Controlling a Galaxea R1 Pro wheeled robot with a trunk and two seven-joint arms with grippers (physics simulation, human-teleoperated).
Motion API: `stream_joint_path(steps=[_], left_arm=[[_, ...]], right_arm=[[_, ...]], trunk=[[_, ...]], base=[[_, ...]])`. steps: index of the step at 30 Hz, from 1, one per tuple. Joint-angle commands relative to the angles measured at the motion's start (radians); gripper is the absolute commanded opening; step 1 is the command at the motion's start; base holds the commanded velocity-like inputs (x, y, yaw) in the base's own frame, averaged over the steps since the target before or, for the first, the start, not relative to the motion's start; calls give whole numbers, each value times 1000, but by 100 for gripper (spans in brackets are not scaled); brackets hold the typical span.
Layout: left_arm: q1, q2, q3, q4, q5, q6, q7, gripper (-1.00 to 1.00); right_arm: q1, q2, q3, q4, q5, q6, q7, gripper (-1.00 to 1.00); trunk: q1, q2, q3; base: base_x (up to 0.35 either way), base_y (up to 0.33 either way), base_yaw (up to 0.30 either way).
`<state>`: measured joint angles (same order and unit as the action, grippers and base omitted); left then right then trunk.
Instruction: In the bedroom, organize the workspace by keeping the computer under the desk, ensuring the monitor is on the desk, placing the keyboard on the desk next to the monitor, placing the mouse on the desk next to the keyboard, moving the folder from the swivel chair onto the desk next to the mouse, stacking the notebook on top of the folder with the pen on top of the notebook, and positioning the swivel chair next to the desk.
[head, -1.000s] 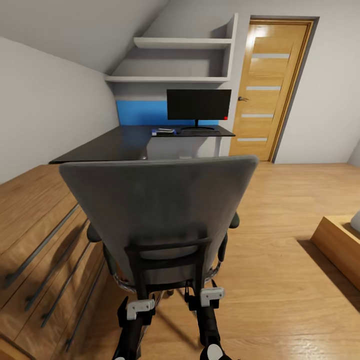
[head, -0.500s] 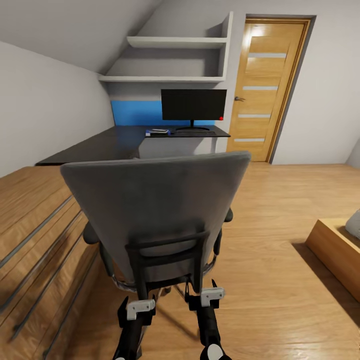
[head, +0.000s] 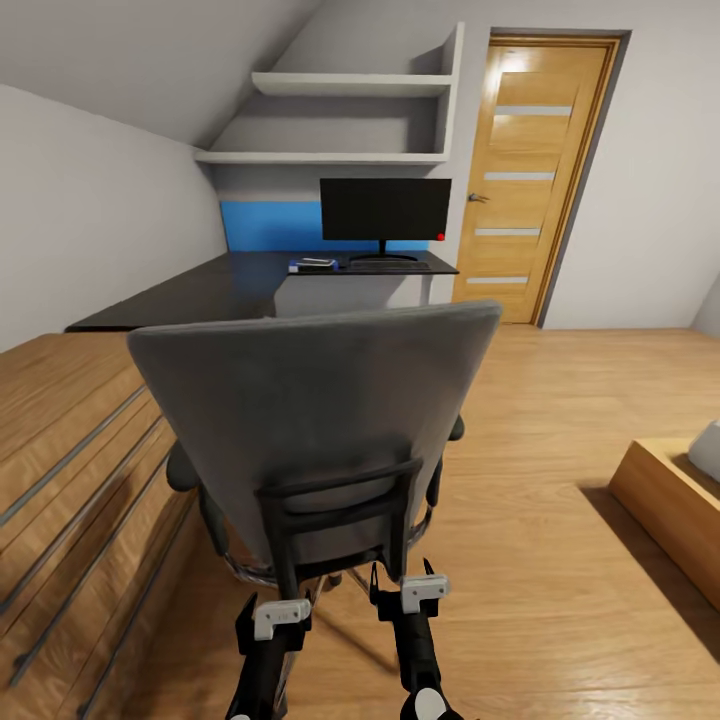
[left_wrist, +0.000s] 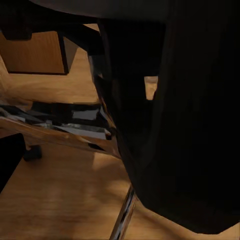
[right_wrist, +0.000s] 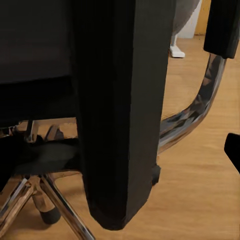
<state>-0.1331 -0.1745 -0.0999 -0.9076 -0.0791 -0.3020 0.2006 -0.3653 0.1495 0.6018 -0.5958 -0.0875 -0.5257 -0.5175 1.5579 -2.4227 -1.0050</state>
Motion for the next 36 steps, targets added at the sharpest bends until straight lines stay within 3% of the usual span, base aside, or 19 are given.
stream_joint_path(steps=[1,19,36], left_arm=[[0,0,-1,1,-8,-2,8,100],[0,0,-1,1,-7,-2,8,100],[-1,0,-1,1,-8,-2,10,100]], right_arm=[[-1,-1,7,1,-9,-5,-6,100],[-1,-1,7,1,-9,-5,-6,100],[-1,-1,7,1,-9,-5,-6,100]], trunk=[[0,0,-1],[0,0,-1],[0,0,-1]], base=[[80,106,0],[17,107,0],[93,8,0]])
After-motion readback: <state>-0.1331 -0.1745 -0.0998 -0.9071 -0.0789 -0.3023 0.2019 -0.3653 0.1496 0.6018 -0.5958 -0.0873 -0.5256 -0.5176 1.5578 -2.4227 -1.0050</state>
